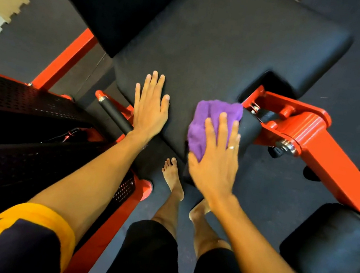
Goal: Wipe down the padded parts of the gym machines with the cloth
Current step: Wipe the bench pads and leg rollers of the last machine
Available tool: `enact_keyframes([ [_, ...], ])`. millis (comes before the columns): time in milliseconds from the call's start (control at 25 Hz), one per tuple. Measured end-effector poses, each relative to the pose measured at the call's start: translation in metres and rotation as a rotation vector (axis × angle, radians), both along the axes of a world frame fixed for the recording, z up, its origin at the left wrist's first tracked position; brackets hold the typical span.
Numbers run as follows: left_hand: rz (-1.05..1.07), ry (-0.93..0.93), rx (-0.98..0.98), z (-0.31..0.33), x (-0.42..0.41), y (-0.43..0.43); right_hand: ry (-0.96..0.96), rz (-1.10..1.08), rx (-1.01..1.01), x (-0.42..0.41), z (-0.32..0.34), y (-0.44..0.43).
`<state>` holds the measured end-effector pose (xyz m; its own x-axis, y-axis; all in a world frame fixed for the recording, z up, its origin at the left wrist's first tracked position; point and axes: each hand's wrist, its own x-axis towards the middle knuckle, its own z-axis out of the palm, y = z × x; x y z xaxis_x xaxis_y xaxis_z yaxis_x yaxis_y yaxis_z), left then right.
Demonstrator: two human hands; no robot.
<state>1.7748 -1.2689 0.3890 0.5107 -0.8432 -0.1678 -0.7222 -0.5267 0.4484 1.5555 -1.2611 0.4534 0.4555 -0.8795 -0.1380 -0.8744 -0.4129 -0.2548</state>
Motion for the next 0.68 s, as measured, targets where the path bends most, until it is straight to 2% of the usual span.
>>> enact_keyframes([
  [80, -0.003, 0.005, -0.007, 0.002, -0.010, 0.002, -0.015, 0.111, 0.017, 0.009, -0.003, 0.016],
  [200, -0.029, 0.020, -0.006, 0.006, -0.023, 0.005, -0.059, 0.195, 0.015, 0.019, -0.009, -0.018],
  [280, -0.059, 0.014, -0.018, 0.010, -0.034, 0.007, -0.051, 0.102, -0.010, 0.012, -0.012, -0.047],
  [360, -0.099, 0.012, -0.025, 0.014, -0.048, 0.011, -0.090, -0.089, -0.020, -0.004, -0.010, -0.052],
  [440, -0.147, 0.014, -0.038, 0.018, -0.062, 0.014, -0.214, -0.309, 0.013, -0.017, -0.003, -0.027],
  [520, -0.191, 0.014, -0.051, 0.021, -0.072, 0.016, -0.303, -0.439, 0.109, -0.022, 0.005, 0.012],
  [600, -0.222, 0.016, -0.055, 0.024, -0.080, 0.018, -0.313, -0.386, 0.181, -0.024, 0.006, 0.041],
  [680, -0.268, 0.032, -0.067, 0.027, -0.088, 0.018, -0.289, -0.242, 0.138, -0.030, -0.001, 0.032],
])
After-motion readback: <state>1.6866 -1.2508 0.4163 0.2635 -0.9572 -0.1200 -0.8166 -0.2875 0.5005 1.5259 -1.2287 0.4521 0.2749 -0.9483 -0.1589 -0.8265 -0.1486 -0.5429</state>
